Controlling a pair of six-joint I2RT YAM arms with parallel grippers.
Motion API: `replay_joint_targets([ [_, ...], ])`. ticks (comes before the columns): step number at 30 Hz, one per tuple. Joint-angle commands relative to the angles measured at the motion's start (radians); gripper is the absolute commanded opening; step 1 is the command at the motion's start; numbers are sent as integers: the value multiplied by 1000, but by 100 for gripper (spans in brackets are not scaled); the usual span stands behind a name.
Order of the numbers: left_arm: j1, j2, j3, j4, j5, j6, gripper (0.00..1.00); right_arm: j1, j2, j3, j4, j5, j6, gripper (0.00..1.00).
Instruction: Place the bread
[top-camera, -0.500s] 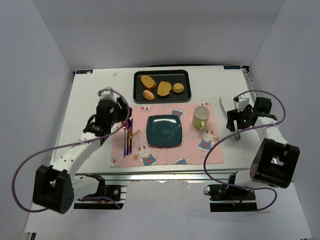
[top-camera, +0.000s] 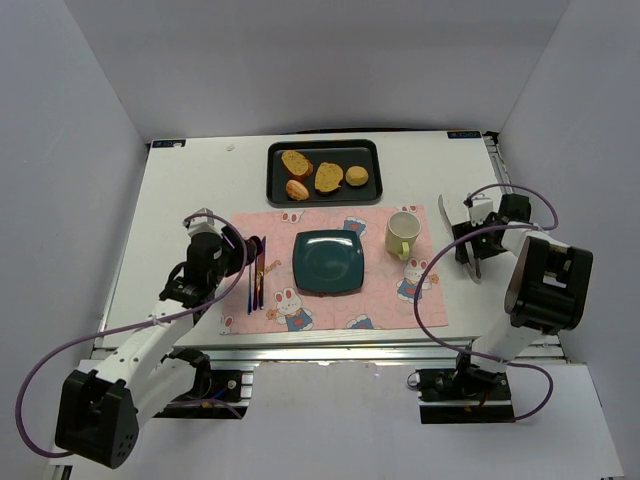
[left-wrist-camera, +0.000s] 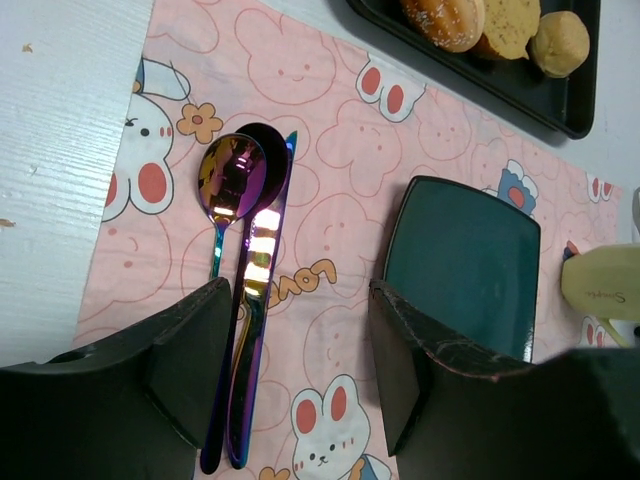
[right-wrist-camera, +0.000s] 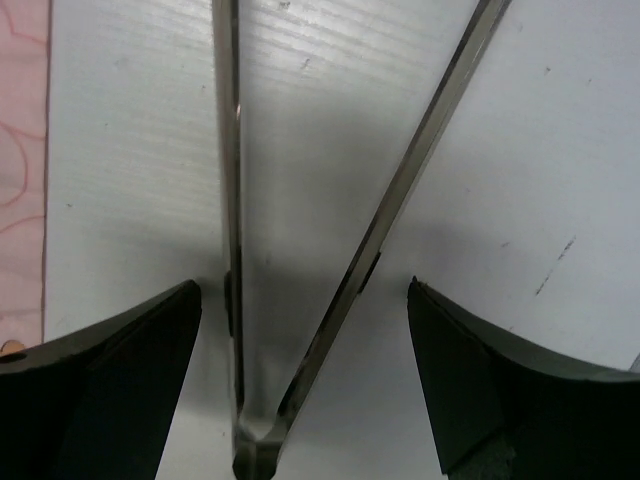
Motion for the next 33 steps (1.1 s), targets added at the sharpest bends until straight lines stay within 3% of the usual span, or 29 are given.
replay_joint_targets([
  [1,0,8,30,-2,-15,-4,67,4,77,88,34,-17,18,86],
  [5,0,20,34,0,-19,-4,67,11,166,138,-39,-53,1,72],
  [9,0,7,32,-3,-27,-7,67,10,187,152,-68,-33,-23,40],
  [12,0,3,30,-8,-27,-6,67,9,167,142,-55,-9,-32,21],
  [15,0,1,31,-14,-24,-3,67,8,126,166,-71,-46,-20,12],
  [18,0,-6,37,-20,-24,-1,66,11,83,274,-154,-175,8,12],
  [22,0,-7,43,-15,-21,-7,66,71,100,542,-341,-348,72,31],
  [24,0,-5,46,-13,-19,-10,66,100,117,623,-382,-387,95,34],
  [29,0,-5,52,-21,-13,-23,66,199,193,804,-413,-473,220,39],
  [33,0,-10,54,-25,-16,-41,66,271,241,830,-380,-489,276,39],
])
